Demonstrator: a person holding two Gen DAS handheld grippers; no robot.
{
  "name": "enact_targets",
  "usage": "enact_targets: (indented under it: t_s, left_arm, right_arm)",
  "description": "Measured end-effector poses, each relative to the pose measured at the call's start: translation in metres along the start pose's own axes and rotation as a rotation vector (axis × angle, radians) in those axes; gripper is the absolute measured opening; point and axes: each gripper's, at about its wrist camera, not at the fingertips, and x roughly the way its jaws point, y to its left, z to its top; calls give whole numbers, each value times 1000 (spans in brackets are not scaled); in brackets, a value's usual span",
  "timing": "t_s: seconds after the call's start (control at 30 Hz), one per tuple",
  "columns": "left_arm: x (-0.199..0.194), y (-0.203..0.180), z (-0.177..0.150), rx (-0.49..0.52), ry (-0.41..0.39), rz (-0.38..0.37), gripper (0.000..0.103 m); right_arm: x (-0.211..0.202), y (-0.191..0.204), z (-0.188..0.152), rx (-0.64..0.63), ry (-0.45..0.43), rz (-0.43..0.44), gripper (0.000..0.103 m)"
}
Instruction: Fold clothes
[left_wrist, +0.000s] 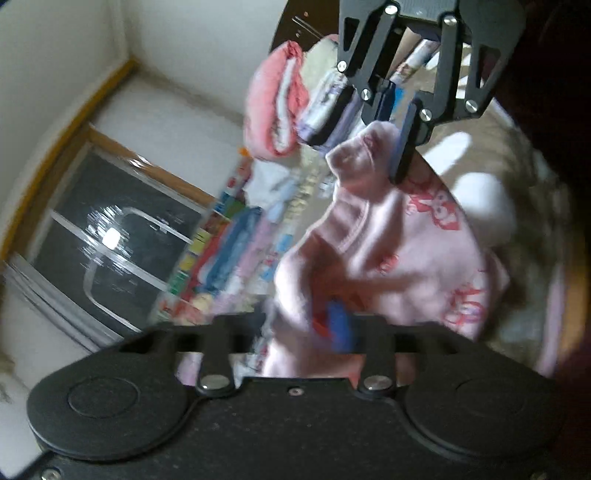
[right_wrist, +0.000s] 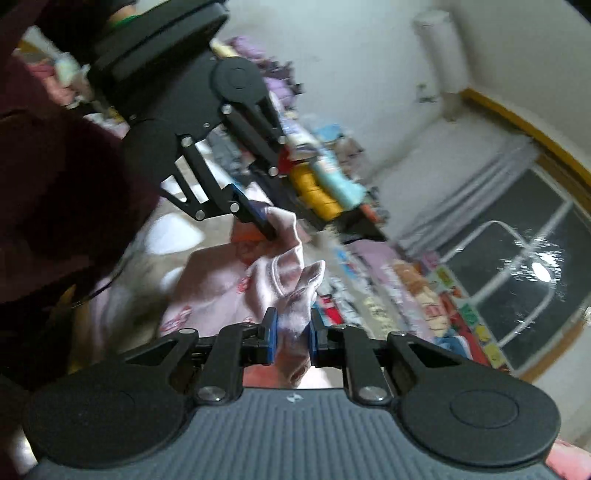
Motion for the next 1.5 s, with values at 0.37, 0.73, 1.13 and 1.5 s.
enact_targets:
  t_s: [0.37,0.73,1.13,1.5]
  left_arm:
    - [-18,11,-3,-180,46,-197,63]
    - [-18,-1,-9,-177,68,-293,21]
    - [-15,32,-9,-354,47,-578,20]
    - [-8,34,-11,-393,73,-737,17]
  right_arm:
    - [8,8,-1,-19,52,73,40]
    - [16,8,-22,111,134,130,24]
    - [18,-23,-25,387,119,429,36]
    - [30,-35,-38,439,189,644,28]
